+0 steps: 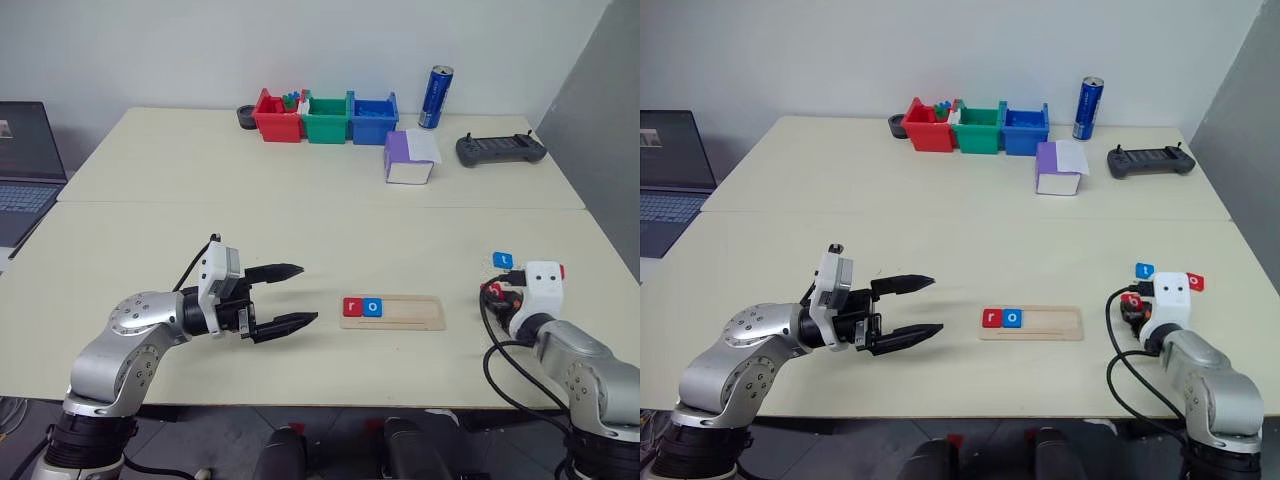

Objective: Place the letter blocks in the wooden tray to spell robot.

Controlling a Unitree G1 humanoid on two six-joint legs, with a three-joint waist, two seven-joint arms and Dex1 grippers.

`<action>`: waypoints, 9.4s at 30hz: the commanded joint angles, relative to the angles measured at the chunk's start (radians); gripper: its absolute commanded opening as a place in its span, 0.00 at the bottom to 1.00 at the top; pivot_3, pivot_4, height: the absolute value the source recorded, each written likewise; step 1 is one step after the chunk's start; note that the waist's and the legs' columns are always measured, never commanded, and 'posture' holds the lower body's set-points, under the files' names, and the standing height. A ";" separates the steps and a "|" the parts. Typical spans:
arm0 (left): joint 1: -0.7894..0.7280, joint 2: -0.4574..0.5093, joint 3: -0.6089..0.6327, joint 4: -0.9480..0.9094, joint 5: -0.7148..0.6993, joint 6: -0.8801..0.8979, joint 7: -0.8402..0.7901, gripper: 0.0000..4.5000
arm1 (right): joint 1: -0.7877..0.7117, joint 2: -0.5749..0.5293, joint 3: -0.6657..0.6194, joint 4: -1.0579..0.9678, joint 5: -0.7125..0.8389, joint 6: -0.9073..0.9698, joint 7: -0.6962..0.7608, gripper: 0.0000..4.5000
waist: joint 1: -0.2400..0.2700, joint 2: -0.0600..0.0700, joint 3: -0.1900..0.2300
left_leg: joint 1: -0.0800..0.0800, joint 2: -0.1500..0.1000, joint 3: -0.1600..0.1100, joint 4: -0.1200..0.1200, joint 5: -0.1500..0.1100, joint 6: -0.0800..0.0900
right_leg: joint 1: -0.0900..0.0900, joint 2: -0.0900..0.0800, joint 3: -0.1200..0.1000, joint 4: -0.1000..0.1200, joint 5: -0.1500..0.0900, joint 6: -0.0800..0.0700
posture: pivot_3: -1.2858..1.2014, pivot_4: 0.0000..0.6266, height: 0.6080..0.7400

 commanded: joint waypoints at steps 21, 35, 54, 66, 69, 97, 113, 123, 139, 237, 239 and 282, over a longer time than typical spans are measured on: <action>0.005 0.047 0.004 0.014 0.051 -0.047 -0.056 1.00 | -0.133 -0.541 0.006 0.206 0.100 -0.121 0.587 0.99 | 0.007 0.003 0.002 | -0.007 -0.001 0.000 -0.001 -0.004 0.007 | -0.005 -0.001 -0.001 -0.007 0.000 0.000 | 0.52 0.24 1.00; -0.021 0.039 -0.029 0.006 0.079 -0.048 -0.043 1.00 | -0.554 -0.605 0.416 1.105 -0.215 -1.058 1.333 0.99 | -0.004 0.005 0.004 | -0.004 -0.001 0.004 0.000 -0.007 0.012 | 0.000 -0.001 0.001 -0.012 0.002 0.002 | 0.52 0.24 1.00; 0.074 0.064 0.037 -0.094 0.047 -0.017 0.016 1.00 | -0.697 -0.563 0.546 1.450 -0.288 -1.377 1.481 0.99 | 0.004 0.006 0.005 | -0.004 -0.002 0.005 0.001 -0.007 0.011 | 0.000 -0.002 0.002 -0.011 0.005 -0.003 | 0.52 0.24 1.00; 0.017 0.078 0.030 -0.146 0.018 0.064 0.072 1.00 | -0.685 -0.531 0.531 1.524 -0.346 -1.402 1.472 0.57 | 0.004 0.006 0.004 | -0.002 -0.002 0.005 0.001 -0.007 0.011 | 0.001 -0.002 0.002 -0.010 0.005 -0.003 | 0.52 0.24 1.00; 0.013 0.079 0.030 -0.144 0.017 0.069 0.074 1.00 | -0.685 -0.524 0.521 1.526 -0.348 -1.401 1.465 0.34 | 0.004 0.006 0.004 | -0.002 -0.002 0.005 0.001 -0.007 0.011 | 0.002 -0.002 0.002 -0.010 0.005 -0.003 | 0.52 0.24 1.00; 0.077 0.113 -0.004 -0.085 0.079 -0.013 -0.011 1.00 | -0.564 -0.541 0.588 0.601 -0.073 -0.879 1.422 0.33 | 0.007 0.009 0.006 | -0.003 -0.002 0.004 0.002 -0.007 0.011 | 0.001 -0.002 0.001 -0.009 0.005 -0.003 | 0.52 0.24 1.00; 0.099 0.107 -0.022 -0.079 0.102 -0.060 -0.027 1.00 | -0.528 -0.407 0.691 0.387 -0.265 -0.633 1.198 0.33 | 0.007 0.009 0.006 | -0.004 -0.002 0.004 0.002 -0.007 0.011 | 0.000 -0.002 0.001 -0.009 0.005 -0.003 | 0.52 0.24 1.00; 0.068 0.102 -0.051 -0.095 0.108 -0.037 -0.013 1.00 | -0.524 -0.382 0.711 0.350 -0.296 -0.582 1.153 0.33 | 0.007 0.008 0.006 | -0.004 -0.002 0.004 0.002 -0.007 0.011 | 0.000 -0.002 0.001 -0.009 0.005 -0.003 | 0.52 0.24 1.00; 0.068 0.103 -0.041 -0.107 0.099 -0.019 0.000 1.00 | -0.527 -0.391 0.722 0.332 -0.294 -0.558 1.178 0.33 | 0.006 0.008 0.006 | -0.004 -0.002 0.003 0.002 -0.007 0.011 | 0.000 -0.002 0.001 -0.009 0.005 -0.003 | 0.52 0.24 1.00; 0.044 0.088 -0.047 -0.102 0.113 -0.004 0.001 1.00 | -0.552 -0.374 0.620 0.474 -0.224 -0.611 1.214 0.36 | 0.004 0.008 0.005 | -0.003 -0.002 0.003 0.002 -0.007 0.011 | 0.000 -0.002 0.001 -0.008 0.005 -0.003 | 0.52 0.24 1.00; 0.047 0.090 -0.044 -0.103 0.113 -0.004 0.001 1.00 | -0.554 -0.372 0.626 0.489 -0.231 -0.622 1.216 0.21 | 0.004 0.008 0.005 | -0.003 -0.002 0.003 0.002 -0.007 0.011 | 0.000 -0.002 0.001 -0.008 0.005 -0.003 | 0.52 0.24 1.00; 0.036 0.097 -0.038 -0.119 0.106 0.014 0.004 1.00 | -0.573 -0.399 0.504 0.441 -0.131 -0.569 1.232 0.01 | 0.006 0.008 0.005 | -0.004 -0.002 0.003 0.002 -0.007 0.011 | 0.000 -0.002 0.000 -0.008 0.005 -0.003 | 0.52 0.24 1.00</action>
